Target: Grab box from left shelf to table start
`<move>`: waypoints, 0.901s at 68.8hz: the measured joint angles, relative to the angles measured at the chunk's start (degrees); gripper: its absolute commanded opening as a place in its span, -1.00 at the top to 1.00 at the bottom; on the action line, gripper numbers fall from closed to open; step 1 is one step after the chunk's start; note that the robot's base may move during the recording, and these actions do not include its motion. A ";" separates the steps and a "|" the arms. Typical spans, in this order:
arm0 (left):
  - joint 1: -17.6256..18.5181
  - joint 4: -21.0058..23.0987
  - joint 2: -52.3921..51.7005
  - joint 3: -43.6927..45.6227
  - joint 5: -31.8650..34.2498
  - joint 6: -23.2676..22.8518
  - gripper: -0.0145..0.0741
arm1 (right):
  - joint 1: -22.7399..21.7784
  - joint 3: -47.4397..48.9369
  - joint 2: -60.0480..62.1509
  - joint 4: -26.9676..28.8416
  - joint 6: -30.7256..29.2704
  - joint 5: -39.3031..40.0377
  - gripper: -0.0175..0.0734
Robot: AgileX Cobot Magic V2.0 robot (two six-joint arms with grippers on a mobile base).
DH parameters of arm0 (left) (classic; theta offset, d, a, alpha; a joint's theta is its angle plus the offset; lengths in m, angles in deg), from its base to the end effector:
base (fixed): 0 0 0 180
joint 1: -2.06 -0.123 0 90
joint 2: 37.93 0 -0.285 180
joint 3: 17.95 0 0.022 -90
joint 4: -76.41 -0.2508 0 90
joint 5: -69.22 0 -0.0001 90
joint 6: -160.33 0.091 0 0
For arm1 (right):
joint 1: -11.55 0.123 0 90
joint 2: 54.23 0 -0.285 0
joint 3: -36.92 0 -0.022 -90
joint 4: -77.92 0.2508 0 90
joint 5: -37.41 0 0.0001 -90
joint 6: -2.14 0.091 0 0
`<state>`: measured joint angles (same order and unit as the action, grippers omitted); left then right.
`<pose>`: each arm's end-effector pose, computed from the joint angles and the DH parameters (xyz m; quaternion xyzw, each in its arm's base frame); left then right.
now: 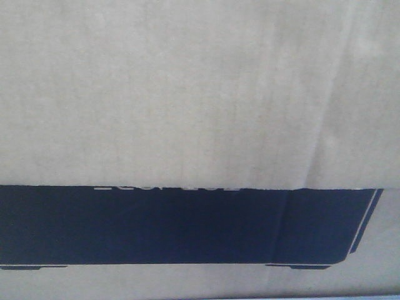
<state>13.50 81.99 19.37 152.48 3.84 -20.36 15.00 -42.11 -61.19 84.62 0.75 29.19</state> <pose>0.1309 -0.0347 0.4207 0.0849 0.9094 -0.0911 0.3969 0.0563 0.0049 0.1903 0.0058 0.7322 0.0577 0.6786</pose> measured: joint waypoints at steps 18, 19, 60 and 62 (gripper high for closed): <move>0.00 -3.62 9.55 3.55 -6.28 -2.30 -0.21 | 0.00 1.77 0.00 0.00 0.00 -0.55 0.49; 0.00 -3.85 9.94 3.66 -6.28 -2.29 -0.21 | 0.00 2.49 0.00 0.00 0.00 -1.04 0.49; 0.00 -4.43 10.80 3.80 -6.53 -2.63 -0.21 | 0.00 36.10 -8.63 -0.52 -0.95 -34.13 -0.68; 0.00 -4.43 10.80 3.80 -6.53 -2.63 -0.21 | 0.00 37.27 -10.33 -0.52 -0.95 -34.78 -0.68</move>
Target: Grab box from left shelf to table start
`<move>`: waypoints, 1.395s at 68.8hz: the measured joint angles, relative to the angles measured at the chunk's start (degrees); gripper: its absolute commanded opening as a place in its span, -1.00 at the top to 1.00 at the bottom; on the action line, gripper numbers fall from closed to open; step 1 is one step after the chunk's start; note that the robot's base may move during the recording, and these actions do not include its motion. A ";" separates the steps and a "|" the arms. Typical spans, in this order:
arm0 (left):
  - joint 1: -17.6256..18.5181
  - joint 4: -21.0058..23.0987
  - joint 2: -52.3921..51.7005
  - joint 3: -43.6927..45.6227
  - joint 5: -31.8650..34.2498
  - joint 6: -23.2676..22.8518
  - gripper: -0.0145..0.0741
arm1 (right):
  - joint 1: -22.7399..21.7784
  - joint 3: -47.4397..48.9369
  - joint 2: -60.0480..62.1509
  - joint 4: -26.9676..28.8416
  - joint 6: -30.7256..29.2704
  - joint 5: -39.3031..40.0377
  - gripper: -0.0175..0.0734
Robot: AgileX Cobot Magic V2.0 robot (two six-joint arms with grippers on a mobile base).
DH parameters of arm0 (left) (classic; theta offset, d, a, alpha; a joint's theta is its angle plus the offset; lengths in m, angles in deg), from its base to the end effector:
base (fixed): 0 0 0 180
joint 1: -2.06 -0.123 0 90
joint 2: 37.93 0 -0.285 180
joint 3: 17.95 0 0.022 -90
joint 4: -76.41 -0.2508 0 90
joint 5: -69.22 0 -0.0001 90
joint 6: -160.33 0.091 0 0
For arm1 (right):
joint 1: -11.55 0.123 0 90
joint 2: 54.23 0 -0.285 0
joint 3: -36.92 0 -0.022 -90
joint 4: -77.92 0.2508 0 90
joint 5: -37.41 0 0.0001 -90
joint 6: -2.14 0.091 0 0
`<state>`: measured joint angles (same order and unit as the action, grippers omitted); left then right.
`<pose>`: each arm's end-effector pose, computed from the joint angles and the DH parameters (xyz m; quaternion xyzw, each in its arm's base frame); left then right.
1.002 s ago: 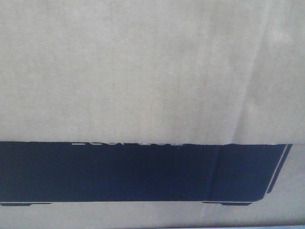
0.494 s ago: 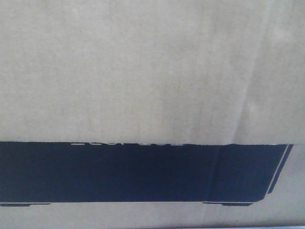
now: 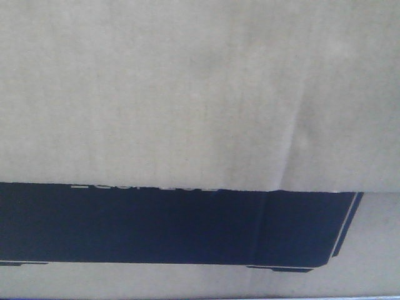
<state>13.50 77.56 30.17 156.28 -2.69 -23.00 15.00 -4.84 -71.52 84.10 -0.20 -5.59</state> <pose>0.1757 -0.0373 0.4030 0.0674 0.9533 -0.0478 0.2905 0.0200 0.0079 0.3368 -0.0317 0.7757 0.0595 0.6275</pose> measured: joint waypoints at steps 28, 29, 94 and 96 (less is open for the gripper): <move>0.00 0.00 0.00 0.00 0.00 0.00 -0.21 | 0.00 22.12 -26.70 6.90 -0.15 -10.80 -0.64; 0.00 0.00 0.00 0.00 0.00 0.00 -0.21 | 0.00 22.70 -28.28 7.02 -0.13 -11.44 -0.64; 0.05 -0.72 0.46 0.09 -0.21 -0.72 0.88 | 0.20 29.22 -53.76 5.99 0.07 -20.68 0.49; 0.05 -0.72 0.46 0.09 -0.21 -0.82 0.88 | 0.20 29.22 -53.76 5.99 0.07 -20.68 0.49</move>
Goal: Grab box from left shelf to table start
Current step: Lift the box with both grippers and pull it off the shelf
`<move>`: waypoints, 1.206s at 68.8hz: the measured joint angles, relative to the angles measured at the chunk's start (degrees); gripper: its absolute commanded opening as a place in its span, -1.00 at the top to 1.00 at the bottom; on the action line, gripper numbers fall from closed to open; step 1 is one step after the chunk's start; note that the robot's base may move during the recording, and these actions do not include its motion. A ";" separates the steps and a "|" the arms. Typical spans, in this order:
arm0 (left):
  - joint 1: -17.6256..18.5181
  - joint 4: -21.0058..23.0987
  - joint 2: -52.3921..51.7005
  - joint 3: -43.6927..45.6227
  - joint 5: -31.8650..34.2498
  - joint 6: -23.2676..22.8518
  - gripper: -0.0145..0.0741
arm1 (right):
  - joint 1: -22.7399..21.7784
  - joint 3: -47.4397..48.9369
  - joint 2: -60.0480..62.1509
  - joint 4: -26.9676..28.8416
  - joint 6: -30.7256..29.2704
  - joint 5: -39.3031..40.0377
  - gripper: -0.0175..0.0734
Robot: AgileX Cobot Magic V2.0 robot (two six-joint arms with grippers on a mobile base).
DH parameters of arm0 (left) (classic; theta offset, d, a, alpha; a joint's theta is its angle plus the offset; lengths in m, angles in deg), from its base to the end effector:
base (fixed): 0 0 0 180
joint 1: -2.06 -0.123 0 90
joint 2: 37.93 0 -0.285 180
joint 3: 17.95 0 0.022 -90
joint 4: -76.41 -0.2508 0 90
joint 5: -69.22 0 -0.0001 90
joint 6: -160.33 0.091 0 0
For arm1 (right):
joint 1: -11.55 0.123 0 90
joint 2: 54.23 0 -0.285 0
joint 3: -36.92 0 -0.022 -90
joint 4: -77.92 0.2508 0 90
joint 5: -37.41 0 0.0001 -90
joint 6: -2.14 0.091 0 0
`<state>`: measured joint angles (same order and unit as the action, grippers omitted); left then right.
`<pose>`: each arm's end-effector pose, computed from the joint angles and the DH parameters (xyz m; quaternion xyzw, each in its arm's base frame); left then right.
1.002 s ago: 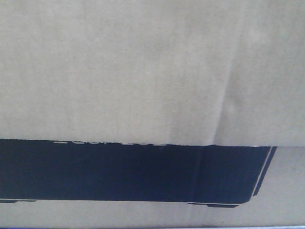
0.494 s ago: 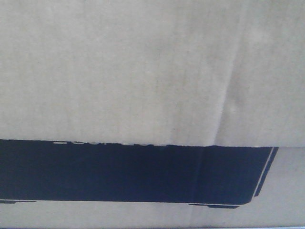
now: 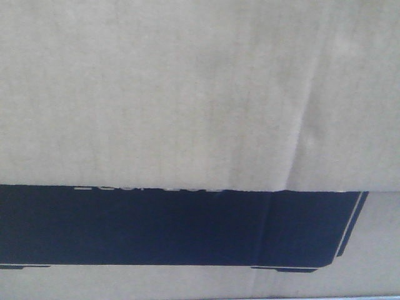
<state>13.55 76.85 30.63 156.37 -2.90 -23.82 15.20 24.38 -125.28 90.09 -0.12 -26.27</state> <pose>0.1778 -0.0368 0.4018 0.0612 0.9553 -0.0432 0.2862 0.2016 0.0301 0.3676 -0.0309 0.9538 0.1078 0.2789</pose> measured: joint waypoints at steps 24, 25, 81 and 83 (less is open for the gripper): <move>0.09 0.00 -5.79 -0.53 0.46 -2.31 0.88 | 0.00 0.00 1.87 0.38 -0.91 1.21 0.49; 0.09 0.00 -6.57 -0.70 0.46 -2.58 0.88 | 0.00 0.00 2.29 0.55 -1.01 1.21 0.49; 0.09 3.91 -45.69 -13.64 3.47 -3.02 0.88 | 0.03 -9.94 48.39 3.28 -0.89 -1.15 0.49; 0.09 4.03 -46.58 -13.64 3.99 -3.02 0.88 | 0.03 -9.94 49.24 3.37 -0.98 -0.84 0.49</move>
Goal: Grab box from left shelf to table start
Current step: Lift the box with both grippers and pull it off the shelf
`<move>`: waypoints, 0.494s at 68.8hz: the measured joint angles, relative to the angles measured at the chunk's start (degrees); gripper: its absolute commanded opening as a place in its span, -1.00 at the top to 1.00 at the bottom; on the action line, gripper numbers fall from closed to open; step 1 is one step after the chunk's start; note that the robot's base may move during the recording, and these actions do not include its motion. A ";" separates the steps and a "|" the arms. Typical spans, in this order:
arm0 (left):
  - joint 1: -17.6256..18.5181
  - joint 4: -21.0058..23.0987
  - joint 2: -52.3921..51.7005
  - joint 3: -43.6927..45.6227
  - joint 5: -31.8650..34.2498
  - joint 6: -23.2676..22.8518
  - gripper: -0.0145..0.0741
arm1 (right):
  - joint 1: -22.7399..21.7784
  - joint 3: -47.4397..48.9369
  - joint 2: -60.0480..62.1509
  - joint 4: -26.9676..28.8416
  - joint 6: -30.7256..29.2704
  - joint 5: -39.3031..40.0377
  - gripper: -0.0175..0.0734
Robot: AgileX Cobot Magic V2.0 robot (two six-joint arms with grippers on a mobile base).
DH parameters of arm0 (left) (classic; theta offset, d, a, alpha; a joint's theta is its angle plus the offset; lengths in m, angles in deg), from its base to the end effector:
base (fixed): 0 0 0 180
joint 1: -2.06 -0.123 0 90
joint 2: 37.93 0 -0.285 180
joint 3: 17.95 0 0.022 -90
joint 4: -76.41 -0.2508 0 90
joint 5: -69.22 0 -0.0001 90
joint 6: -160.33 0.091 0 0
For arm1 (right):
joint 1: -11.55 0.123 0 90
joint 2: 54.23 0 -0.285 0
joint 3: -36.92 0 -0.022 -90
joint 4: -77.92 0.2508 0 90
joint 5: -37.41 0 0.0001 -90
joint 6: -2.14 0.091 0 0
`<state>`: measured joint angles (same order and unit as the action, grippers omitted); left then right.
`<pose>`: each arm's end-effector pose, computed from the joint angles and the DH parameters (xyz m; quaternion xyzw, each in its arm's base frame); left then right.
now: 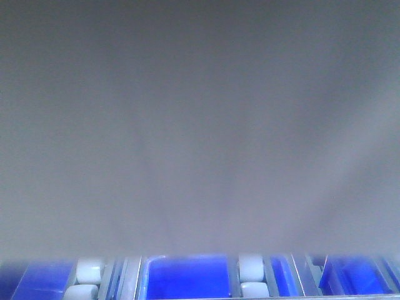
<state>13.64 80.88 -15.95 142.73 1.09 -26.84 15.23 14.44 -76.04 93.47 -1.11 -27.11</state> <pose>-0.0304 -0.0005 0.4024 0.0404 0.8147 -0.1315 0.5633 -0.0226 0.0206 0.3964 -0.0724 0.8028 0.1353 0.5762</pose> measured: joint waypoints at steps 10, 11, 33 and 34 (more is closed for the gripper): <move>0.00 0.48 -3.99 0.00 1.04 0.35 0.88 | 0.00 0.00 3.21 0.75 0.00 1.35 0.49; 0.00 0.48 -4.24 0.00 1.04 0.35 0.88 | 0.00 0.00 3.50 0.91 0.00 1.35 0.49; 0.00 0.48 -6.00 0.00 1.04 0.35 0.88 | -0.11 0.10 4.47 2.07 -0.40 2.18 0.49; 0.00 0.48 -6.00 0.00 1.04 0.35 0.88 | -0.11 0.10 4.47 2.07 -0.40 2.18 0.49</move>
<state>13.64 81.36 -21.95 142.73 2.13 -26.49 15.13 14.54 -71.57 95.54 -1.51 -24.93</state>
